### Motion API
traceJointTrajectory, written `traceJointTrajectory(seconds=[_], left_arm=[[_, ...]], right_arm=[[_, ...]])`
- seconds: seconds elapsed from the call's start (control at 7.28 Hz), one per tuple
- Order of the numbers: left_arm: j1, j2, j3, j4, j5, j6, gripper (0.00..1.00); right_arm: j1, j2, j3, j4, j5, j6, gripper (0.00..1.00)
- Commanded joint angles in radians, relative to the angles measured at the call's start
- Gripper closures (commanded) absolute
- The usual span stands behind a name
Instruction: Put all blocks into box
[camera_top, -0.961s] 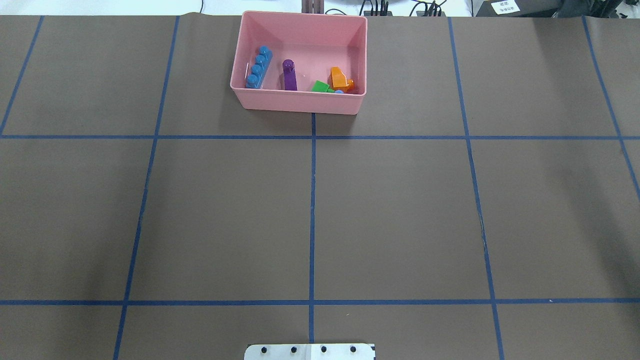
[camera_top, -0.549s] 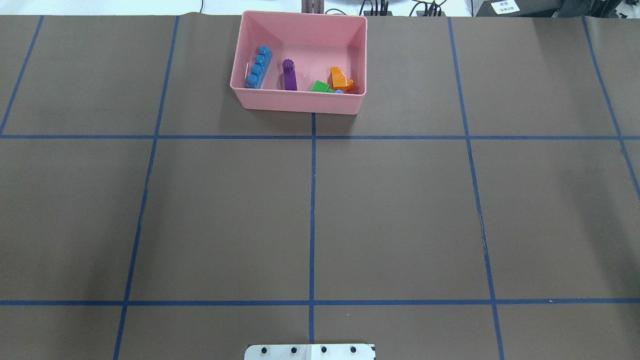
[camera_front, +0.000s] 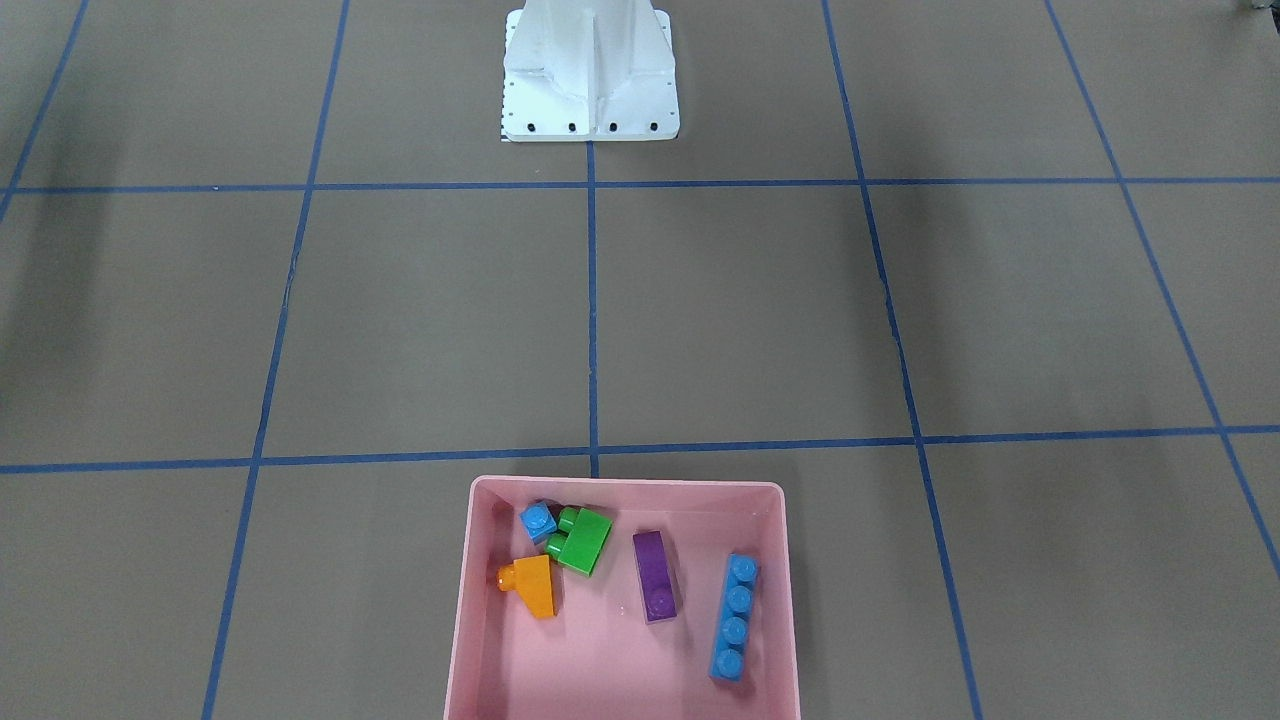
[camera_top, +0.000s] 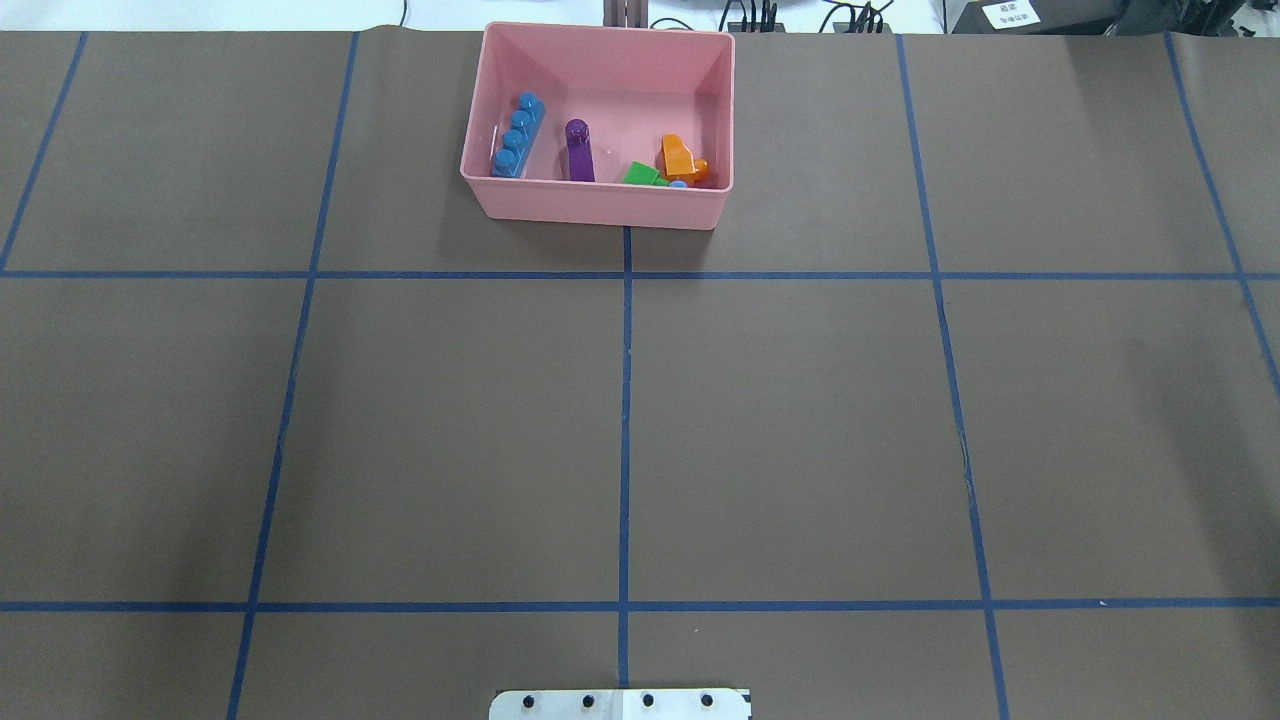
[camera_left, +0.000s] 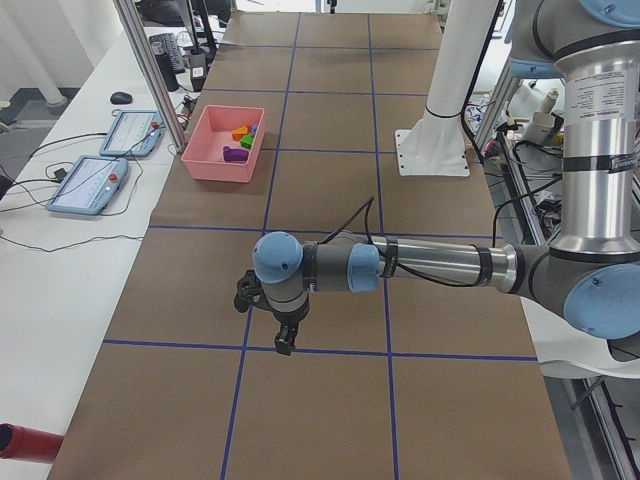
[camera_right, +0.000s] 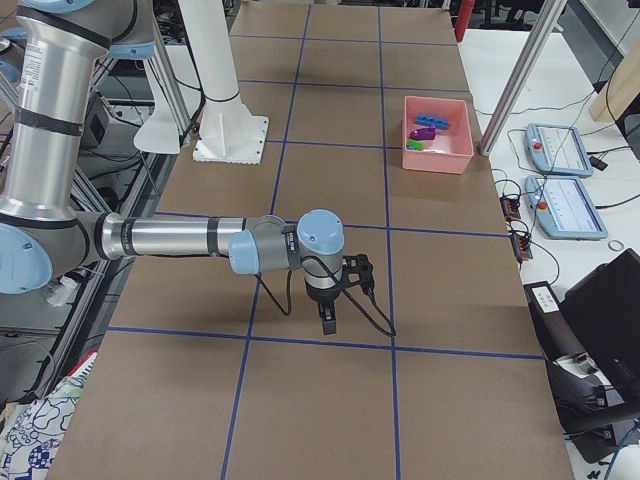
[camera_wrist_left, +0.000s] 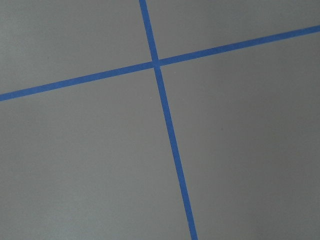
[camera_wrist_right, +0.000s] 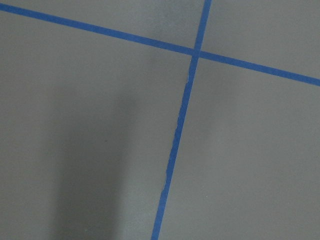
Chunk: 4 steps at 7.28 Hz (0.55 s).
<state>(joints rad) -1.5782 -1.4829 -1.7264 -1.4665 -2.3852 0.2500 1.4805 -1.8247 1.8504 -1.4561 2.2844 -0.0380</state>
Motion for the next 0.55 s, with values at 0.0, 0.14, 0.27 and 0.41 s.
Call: traceJointTrajectory(seconds=[0.0,0.14,0.27,0.41], left_arm=[[0.000,0.003,-0.001,0.000,0.000,0.000,0.00],[0.000,0.003,-0.001,0.000,-0.002,0.000,0.00],[0.000,0.003,-0.001,0.000,-0.002,0.000,0.00],[0.000,0.003,-0.004,0.000,-0.002,0.000,0.00]], right_arm=[[0.001,-0.007,-0.013,0.010,0.062,0.000,0.00],[0.001,-0.008,-0.016,0.008,0.055,-0.002,0.00],[0.001,-0.008,-0.014,0.008,0.053,-0.002,0.00],[0.001,-0.002,-0.016,0.008,0.047,-0.002,0.00]])
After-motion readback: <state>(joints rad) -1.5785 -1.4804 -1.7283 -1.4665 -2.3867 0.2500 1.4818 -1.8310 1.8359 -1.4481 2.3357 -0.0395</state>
